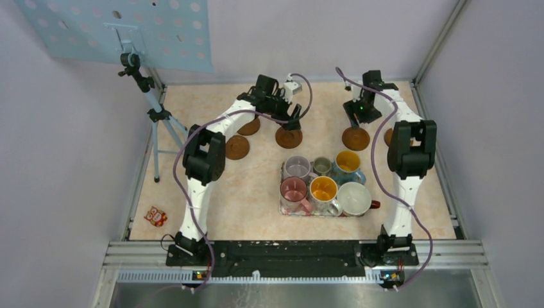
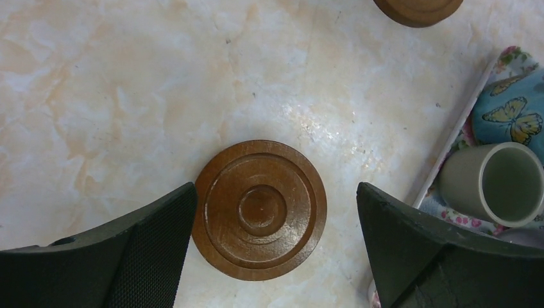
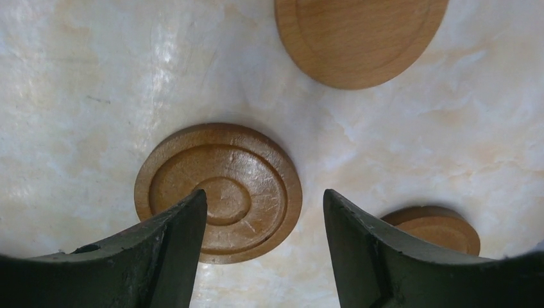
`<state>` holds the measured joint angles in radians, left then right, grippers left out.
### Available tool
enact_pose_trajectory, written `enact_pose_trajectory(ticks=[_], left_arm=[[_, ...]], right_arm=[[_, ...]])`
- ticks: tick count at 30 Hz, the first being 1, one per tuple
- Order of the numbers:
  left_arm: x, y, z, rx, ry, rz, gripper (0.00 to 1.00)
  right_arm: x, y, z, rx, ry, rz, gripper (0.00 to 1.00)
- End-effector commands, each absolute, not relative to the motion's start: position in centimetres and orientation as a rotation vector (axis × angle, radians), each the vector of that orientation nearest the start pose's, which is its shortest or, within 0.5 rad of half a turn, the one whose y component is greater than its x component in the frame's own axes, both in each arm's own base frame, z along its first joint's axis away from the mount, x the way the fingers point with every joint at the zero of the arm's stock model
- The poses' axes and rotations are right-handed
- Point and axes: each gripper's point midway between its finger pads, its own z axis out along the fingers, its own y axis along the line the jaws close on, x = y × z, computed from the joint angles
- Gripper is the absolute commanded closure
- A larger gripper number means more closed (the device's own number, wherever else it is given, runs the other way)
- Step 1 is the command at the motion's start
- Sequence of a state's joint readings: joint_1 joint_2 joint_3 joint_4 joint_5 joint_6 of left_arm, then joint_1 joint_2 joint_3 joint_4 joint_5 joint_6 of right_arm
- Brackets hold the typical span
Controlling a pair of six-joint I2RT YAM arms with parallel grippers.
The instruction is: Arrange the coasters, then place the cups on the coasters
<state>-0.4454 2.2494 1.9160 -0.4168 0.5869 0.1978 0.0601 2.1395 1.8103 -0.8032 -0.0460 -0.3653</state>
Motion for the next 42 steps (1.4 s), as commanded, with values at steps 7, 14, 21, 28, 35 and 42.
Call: enact_pose_trajectory(ticks=[7,14,21,28,35,42], left_arm=[[47.4,-31.3,11.2,1.118,2.033,-0.719,0.04],[48.4,-29.1,8.6,1.131,2.096,-0.576,0.07],[49.2,-28.8,6.8,1.156,2.099,-0.524,0.14],[49.0,-28.1,6.4,1.265,2.071,-0.504,0.26],[47.1,-25.6,7.1,1.599,1.893,-0.59,0.18],[47.4,-26.1,5.3,1.749,1.774,-0.618,0.17]], right_arm=[[44.6,1.0,2.6,-0.651,2.739,-0.103,0.36],[43.8,-0.9,2.3,-0.594,2.767,-0.18,0.4],[43.1,-3.6,2.3,-0.521,2.807,-0.19,0.45],[42.8,-5.0,2.3,-0.497,2.823,-0.192,0.47],[42.5,-5.6,2.5,-0.484,2.837,-0.181,0.48],[43.7,-4.7,3.8,-0.471,2.797,-0.109,0.45]])
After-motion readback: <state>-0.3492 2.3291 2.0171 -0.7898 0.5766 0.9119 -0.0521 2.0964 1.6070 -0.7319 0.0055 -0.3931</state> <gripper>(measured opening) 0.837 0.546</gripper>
